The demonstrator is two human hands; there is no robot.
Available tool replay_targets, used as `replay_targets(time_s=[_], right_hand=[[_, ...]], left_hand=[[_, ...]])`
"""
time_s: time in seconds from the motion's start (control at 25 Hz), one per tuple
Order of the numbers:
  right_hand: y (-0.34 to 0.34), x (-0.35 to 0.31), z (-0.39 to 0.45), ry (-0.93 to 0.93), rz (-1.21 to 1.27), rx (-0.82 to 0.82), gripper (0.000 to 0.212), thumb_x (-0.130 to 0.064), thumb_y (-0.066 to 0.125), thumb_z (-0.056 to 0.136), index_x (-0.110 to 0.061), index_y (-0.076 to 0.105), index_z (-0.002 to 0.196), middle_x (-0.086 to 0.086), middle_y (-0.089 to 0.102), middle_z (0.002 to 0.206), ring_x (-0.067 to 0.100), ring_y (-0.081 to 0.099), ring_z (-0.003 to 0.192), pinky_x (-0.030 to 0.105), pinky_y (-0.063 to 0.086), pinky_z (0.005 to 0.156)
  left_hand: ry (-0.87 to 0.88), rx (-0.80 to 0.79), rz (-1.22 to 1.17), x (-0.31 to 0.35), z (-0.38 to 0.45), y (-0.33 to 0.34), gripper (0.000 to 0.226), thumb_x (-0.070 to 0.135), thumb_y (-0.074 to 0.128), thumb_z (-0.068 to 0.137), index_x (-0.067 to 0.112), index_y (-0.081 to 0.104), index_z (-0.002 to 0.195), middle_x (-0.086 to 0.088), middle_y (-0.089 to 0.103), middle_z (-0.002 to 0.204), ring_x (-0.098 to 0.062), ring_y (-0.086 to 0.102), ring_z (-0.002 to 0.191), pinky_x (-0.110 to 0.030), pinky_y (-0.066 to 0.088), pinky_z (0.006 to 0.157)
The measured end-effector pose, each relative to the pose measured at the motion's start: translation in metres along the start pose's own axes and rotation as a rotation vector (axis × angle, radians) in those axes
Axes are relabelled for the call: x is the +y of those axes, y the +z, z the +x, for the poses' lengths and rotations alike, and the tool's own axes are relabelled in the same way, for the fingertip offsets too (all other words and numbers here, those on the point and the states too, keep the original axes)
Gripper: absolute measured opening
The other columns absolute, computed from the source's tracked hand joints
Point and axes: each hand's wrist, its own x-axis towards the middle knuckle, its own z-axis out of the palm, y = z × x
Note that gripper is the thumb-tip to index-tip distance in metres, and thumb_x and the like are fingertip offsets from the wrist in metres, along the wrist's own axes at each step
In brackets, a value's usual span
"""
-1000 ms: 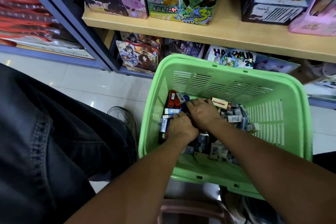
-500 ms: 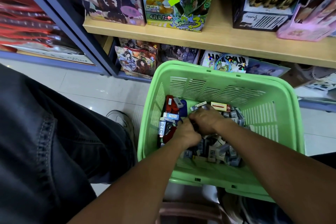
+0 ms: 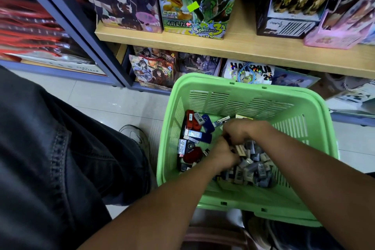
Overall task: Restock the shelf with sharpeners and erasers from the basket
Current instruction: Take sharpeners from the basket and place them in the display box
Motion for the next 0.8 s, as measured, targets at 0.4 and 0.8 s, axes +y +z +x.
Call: replay_targets(time_s=[0.4, 0.8], right_hand=[[-0.023, -0.012, -0.031, 0.167, 0.146, 0.414, 0.029, -0.011, 0.058, 0.086, -0.011, 0.066, 0.114, 0.013, 0.066, 0.121, 0.029, 0.064, 0.11, 0.034, 0.051, 0.084], [0.038, -0.086, 0.04, 0.022, 0.215, 0.585, 0.029, 0.0, 0.049, 0.094, -0.01, 0.057, 0.12, 0.009, 0.05, 0.131, 0.03, 0.061, 0.109, 0.038, 0.048, 0.07]], left_hand=[[0.099, 0.389, 0.467, 0.003, -0.019, -0.023, 0.031, 0.002, 0.06, 0.089, 0.003, 0.053, 0.119, -0.018, 0.063, 0.112, -0.036, 0.065, 0.1, -0.037, 0.049, 0.071], [-0.336, 0.503, 0.423, -0.039, -0.002, -0.047, 0.027, 0.006, 0.043, 0.102, 0.003, 0.061, 0.122, -0.015, 0.064, 0.123, -0.028, 0.064, 0.11, -0.033, 0.051, 0.082]])
